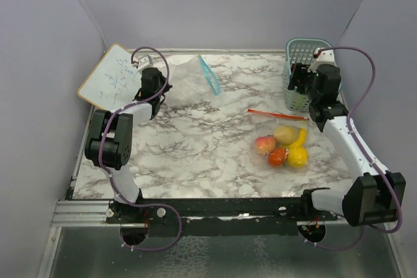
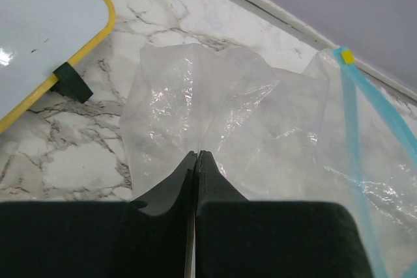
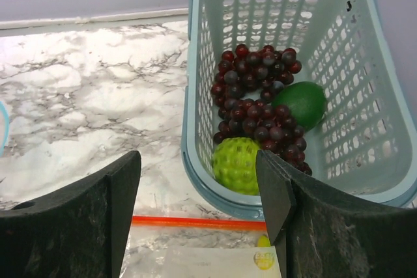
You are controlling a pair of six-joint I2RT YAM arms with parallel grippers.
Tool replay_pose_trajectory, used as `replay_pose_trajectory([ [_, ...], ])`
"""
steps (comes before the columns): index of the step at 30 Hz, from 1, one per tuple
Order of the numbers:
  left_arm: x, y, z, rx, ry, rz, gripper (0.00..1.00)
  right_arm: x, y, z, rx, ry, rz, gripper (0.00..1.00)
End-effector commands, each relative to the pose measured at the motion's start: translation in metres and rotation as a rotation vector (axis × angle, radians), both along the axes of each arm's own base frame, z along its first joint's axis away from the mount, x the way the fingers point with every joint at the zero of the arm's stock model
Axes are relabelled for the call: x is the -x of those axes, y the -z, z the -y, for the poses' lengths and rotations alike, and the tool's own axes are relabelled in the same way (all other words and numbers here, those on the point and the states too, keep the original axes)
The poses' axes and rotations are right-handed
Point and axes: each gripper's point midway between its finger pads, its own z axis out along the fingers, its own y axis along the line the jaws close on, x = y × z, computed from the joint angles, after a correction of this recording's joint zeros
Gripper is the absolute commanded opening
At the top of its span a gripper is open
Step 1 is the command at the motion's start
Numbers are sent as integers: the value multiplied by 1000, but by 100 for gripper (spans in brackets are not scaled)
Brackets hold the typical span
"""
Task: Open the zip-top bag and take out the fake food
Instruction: Place the zipper food storage bag at the center of the board, then pick up the zipper food storage bag at the center of the board.
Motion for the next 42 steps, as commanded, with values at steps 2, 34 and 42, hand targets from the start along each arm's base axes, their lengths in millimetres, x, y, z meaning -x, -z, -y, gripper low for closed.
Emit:
replay_pose_trajectory([
  [2, 1, 4, -22, -17, -84, -8, 15, 12, -13, -12, -42, -71, 31, 72],
  [34, 96, -15, 308, 58, 592, 132, 63, 49, -4, -22, -109, -117, 7, 71],
  [42, 97, 20, 345, 108, 694, 92, 57, 55, -7, -22, -94, -126, 10, 71],
])
